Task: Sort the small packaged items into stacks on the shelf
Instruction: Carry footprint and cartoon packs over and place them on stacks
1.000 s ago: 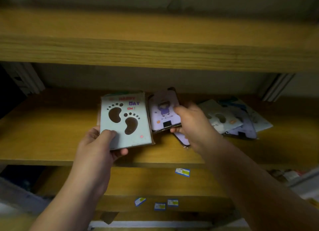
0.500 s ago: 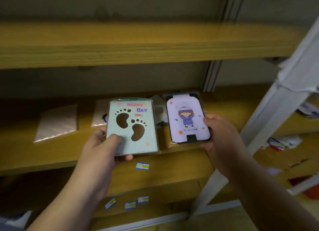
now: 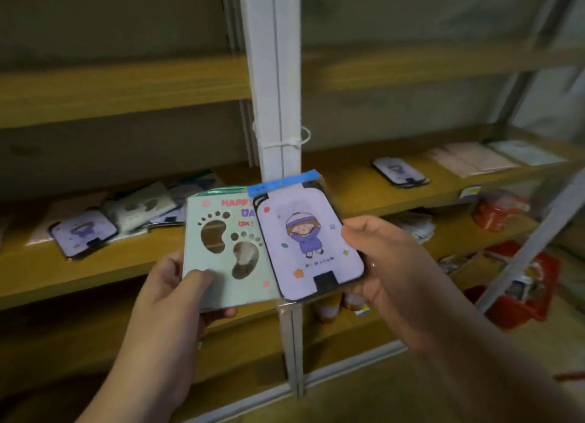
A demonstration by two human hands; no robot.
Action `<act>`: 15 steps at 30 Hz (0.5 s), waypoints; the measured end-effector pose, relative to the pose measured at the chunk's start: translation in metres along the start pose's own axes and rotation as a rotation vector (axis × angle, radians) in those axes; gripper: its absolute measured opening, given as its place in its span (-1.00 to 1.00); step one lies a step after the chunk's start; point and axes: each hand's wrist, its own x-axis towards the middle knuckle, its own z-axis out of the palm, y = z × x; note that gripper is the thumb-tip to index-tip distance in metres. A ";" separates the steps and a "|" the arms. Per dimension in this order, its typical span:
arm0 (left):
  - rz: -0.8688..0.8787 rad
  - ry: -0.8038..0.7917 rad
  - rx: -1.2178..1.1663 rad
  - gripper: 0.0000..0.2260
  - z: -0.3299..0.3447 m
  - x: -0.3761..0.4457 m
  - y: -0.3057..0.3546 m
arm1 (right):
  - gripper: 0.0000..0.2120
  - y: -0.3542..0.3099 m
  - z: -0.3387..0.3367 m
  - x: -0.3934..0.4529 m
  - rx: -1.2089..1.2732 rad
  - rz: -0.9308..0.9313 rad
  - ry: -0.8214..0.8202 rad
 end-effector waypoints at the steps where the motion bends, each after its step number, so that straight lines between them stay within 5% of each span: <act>1: 0.001 -0.019 0.005 -0.78 0.014 -0.006 -0.003 | -0.85 -0.003 -0.015 -0.002 0.010 -0.014 0.011; 15: -0.097 -0.276 0.061 -0.79 0.183 0.019 -0.049 | -0.74 -0.006 -0.183 0.043 0.201 -0.230 0.118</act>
